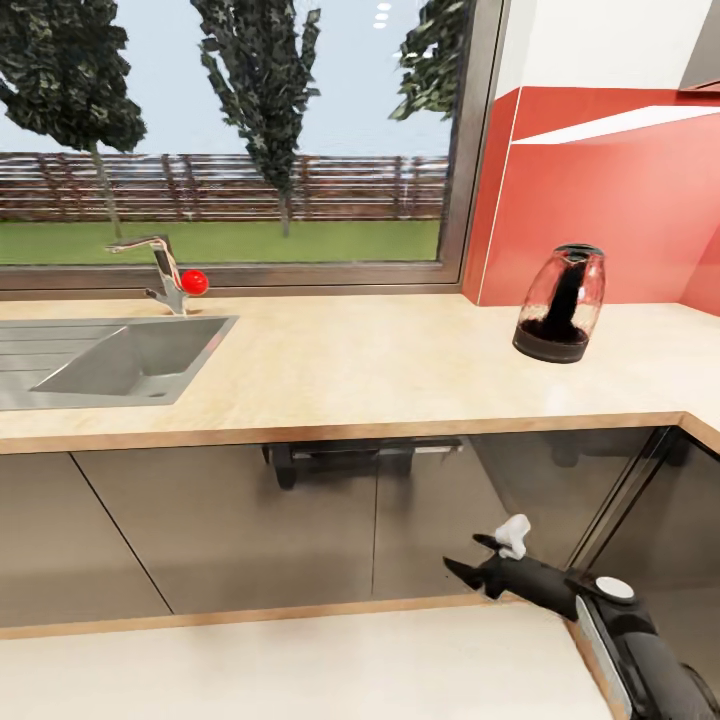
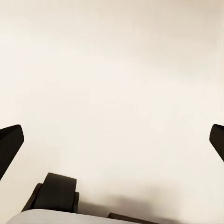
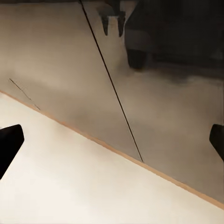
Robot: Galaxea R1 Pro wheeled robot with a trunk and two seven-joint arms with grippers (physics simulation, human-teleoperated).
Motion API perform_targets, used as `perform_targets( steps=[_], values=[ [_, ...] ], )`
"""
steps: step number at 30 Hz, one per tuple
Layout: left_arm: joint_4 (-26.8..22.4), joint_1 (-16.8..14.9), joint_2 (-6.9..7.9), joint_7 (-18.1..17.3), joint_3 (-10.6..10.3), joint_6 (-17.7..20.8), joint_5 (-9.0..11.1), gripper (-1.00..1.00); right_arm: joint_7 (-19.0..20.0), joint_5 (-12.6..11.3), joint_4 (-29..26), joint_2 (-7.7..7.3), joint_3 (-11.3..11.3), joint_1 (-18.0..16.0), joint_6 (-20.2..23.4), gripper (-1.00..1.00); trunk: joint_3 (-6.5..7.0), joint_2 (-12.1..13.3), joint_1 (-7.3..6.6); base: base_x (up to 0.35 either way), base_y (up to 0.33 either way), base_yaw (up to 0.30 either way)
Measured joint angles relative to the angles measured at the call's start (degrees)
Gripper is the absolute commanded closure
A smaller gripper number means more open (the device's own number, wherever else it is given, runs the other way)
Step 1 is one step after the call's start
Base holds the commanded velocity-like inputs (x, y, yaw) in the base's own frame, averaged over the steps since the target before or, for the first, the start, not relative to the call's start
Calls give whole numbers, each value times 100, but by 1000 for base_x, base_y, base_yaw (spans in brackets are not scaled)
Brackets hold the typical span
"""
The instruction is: Set up a coffee station on the kitchen countertop: keep the coffee maker on the countertop, move the bottle of coffee from the kitchen shelf to the counter next to the coffee maker, place a paper coffee filter on top of the coffee maker, put the saucer next to the coffee maker with the coffee cup on the saucer, and place the electric kettle next to the coffee maker.
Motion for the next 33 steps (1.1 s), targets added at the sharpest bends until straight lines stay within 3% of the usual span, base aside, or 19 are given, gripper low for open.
perform_targets(
  steps=[1,4,6,10,12,13,14,16,19,20,24,26,28,30,31,33],
  values=[
    [0,0,0,0,1,0,0,-100,152,3,-117,-1,-89,1,116,-100,0,0,0,0,0,0],
    [-1,0,0,0,-1,0,0,-100,1079,0,-700,-60,-534,-4,658,-100,0,0,0,0,0,0],
    [0,0,0,0,-1,0,0,-100,1365,-2,-870,-148,-656,-10,803,-100,0,0,0,0,0,0],
    [-3,0,0,0,-2,0,0,-100,2232,-153,-1290,-576,-1114,-215,1555,-100,0,0,0,0,0,0],
    [-1,0,0,0,0,0,0,-100,2365,-252,-1331,-668,-1277,-371,1710,-100,0,0,0,0,0,0],
    [1,0,0,0,2,0,0,-100,2500,-412,-1366,-834,-1473,-622,1968,-100,1,0,0,0,0,0],
    [1,0,0,0,3,0,0,-100,2540,-470,-1373,-921,-1528,-727,2079,-100,0,0,0,0,0,0],
    [0,0,0,0,4,0,0,-100,2647,-664,-1389,-1283,-1636,-1082,2472,-100,0,0,0,0,0,0],
    [1,0,0,0,4,0,0,-100,2684,-758,-1388,-1567,-1674,-1428,2715,-100,0,0,0,0,0,0],
    [2,0,0,0,4,1,0,-100,2694,-787,-1372,-1793,-1692,-1814,2902,-100,1,0,0,0,0,0],
    [2,0,8,0,11,0,0,-100,2685,-737,-1357,-2161,-1706,-2556,3196,-100,0,0,0,0,0,0],
    [2,0,14,0,18,0,0,-100,2615,-497,-1350,-2389,-1710,-3087,3410,-100,1,0,0,0,0,0],
    [2,0,15,0,19,0,0,-100,2474,-302,-1344,-2458,-1711,-3348,3511,-100,0,0,0,0,0,0],
    [4,0,17,-4,17,0,0,-100,1970,65,-1318,-2529,-1706,-3689,3635,-100,0,0,0,0,0,0],
    [4,0,17,-4,17,0,0,-100,1961,68,-1317,-2530,-1705,-3693,3640,-100,0,0,0,0,0,0],
    [7,0,17,-7,15,0,0,-100,991,371,-1089,-2563,-1677,-3964,3689,-100,0,0,0,0,0,0]
  ],
)
